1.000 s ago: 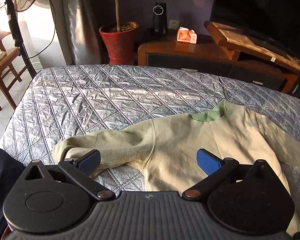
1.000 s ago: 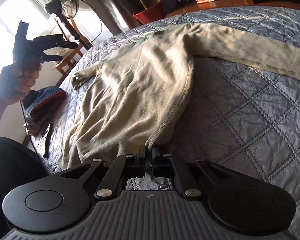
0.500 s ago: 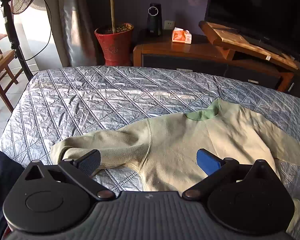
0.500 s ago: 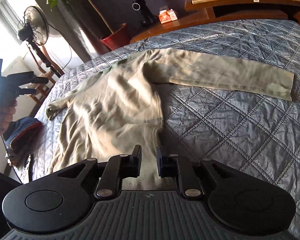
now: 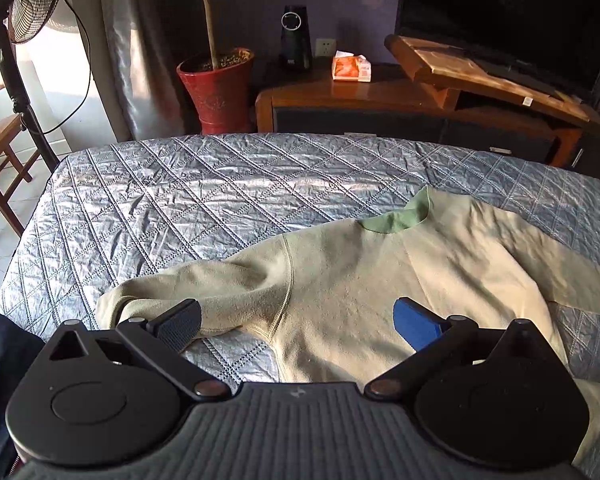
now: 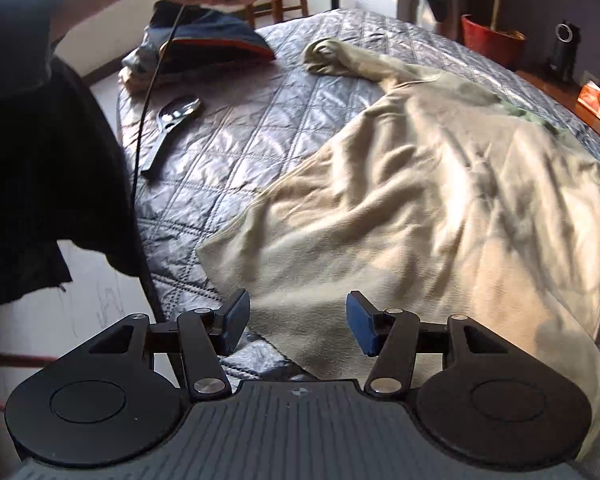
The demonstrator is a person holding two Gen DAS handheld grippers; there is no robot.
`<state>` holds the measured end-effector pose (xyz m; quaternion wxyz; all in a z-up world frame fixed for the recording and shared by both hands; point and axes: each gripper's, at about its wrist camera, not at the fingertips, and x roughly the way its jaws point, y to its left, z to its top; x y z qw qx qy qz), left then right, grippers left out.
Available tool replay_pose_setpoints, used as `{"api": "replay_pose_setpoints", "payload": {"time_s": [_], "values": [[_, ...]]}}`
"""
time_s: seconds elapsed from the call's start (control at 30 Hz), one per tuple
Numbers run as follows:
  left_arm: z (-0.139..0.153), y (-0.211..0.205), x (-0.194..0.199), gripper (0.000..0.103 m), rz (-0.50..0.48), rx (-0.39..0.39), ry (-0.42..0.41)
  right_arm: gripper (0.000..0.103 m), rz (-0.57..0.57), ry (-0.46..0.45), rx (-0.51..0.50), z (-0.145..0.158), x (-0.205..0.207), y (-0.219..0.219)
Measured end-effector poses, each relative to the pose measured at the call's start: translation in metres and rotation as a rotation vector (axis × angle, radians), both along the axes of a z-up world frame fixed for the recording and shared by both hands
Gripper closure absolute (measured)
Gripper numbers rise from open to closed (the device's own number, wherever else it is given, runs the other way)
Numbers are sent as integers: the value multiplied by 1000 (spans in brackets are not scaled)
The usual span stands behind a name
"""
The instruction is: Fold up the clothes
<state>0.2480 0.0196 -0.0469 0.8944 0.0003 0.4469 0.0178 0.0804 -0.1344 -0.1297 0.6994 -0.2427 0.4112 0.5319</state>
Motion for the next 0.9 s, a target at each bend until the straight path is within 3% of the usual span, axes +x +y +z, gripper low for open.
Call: {"api": "replay_pose_setpoints", "payload": {"time_s": [0.1, 0.13, 0.17, 0.2, 0.27, 0.3, 0.4, 0.57, 0.7, 0.77, 0.87, 0.9], "values": [[3, 1, -2, 1, -14, -2, -8, 36, 90, -36, -35, -19, -23, 27], [4, 2, -2, 1, -15, -4, -10, 27, 95, -53, -36, -22, -27, 32], [4, 3, -3, 1, -14, -8, -10, 26, 90, -69, -32, -22, -31, 35], [4, 4, -3, 1, -11, -10, -9, 30, 86, -85, -27, -23, -34, 39], [3, 6, -2, 1, -6, -13, -6, 69, 27, -88, -13, -19, -30, 43], [3, 7, -2, 1, -3, -14, -6, 97, -7, -91, -15, -18, -26, 44], [4, 8, -1, 1, 1, -19, -6, 97, -39, -112, -13, -17, -24, 52], [3, 5, -2, 1, -6, -18, -5, 96, 77, -100, -10, -15, -58, 80], [0, 3, -1, 1, -13, -14, 3, 85, 132, 39, 3, -19, -65, 87], [-1, 2, -1, 1, -17, -8, 6, 77, 69, 62, 62, -7, -54, 73], [-2, 2, 1, 1, -15, -9, 8, 47, -156, 90, 163, 14, -15, 26], [-2, 3, 1, 1, -13, -12, 9, 31, -251, 78, 173, 20, 1, 1]]}}
